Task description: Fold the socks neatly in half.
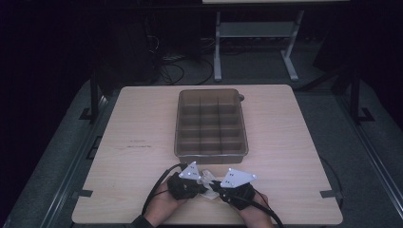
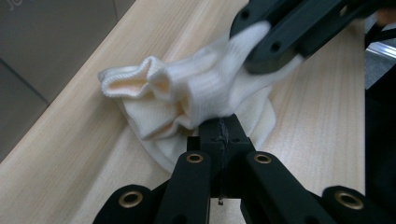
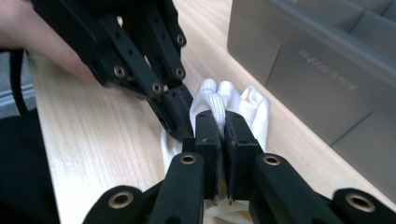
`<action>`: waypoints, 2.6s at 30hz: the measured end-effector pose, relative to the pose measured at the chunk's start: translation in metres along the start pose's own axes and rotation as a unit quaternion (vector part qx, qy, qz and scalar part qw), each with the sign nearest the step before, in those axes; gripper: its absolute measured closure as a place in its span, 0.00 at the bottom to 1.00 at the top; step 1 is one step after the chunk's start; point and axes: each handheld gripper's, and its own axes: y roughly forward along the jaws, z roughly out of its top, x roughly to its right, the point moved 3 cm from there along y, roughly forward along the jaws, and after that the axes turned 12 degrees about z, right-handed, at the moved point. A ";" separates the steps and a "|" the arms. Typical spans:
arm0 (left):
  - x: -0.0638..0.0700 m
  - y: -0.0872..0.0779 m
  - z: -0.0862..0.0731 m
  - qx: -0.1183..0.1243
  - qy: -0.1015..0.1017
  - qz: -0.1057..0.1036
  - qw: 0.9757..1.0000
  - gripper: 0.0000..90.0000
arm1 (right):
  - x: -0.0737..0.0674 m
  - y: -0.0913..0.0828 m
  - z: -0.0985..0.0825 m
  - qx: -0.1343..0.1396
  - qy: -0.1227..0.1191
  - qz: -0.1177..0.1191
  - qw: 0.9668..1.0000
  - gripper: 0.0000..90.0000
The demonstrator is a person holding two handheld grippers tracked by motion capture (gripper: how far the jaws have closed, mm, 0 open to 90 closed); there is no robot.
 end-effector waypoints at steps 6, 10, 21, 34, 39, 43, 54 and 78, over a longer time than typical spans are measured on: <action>-0.007 -0.016 -0.002 0.012 -0.007 0.008 1.000 0.97 | -0.001 0.005 -0.002 -0.007 -0.002 -0.007 1.000 0.93; -0.012 -0.023 -0.004 0.017 -0.010 0.019 1.000 0.97 | -0.002 0.005 -0.002 -0.005 -0.002 0.002 1.000 0.84; -0.027 -0.041 -0.020 0.019 -0.034 0.038 0.999 0.95 | -0.004 -0.009 0.004 0.028 0.023 0.059 0.998 0.65; -0.050 -0.060 -0.048 0.012 -0.059 0.082 0.995 0.79 | 0.032 -0.008 0.005 0.065 0.076 0.099 0.990 0.96; -0.061 -0.068 -0.061 0.010 -0.075 0.106 0.992 0.67 | 0.028 0.003 0.002 0.044 0.068 0.119 0.990 0.98; -0.067 -0.073 -0.069 0.012 -0.089 0.117 0.989 0.59 | 0.023 0.009 0.000 0.031 0.061 0.126 0.990 0.97; -0.078 -0.078 -0.086 -0.001 -0.102 0.136 0.985 0.38 | 0.015 0.030 -0.010 -0.013 0.046 0.125 0.991 1.00; -0.081 -0.065 -0.095 0.004 -0.072 0.159 0.985 0.15 | 0.043 0.009 -0.011 0.019 0.094 0.108 0.990 0.47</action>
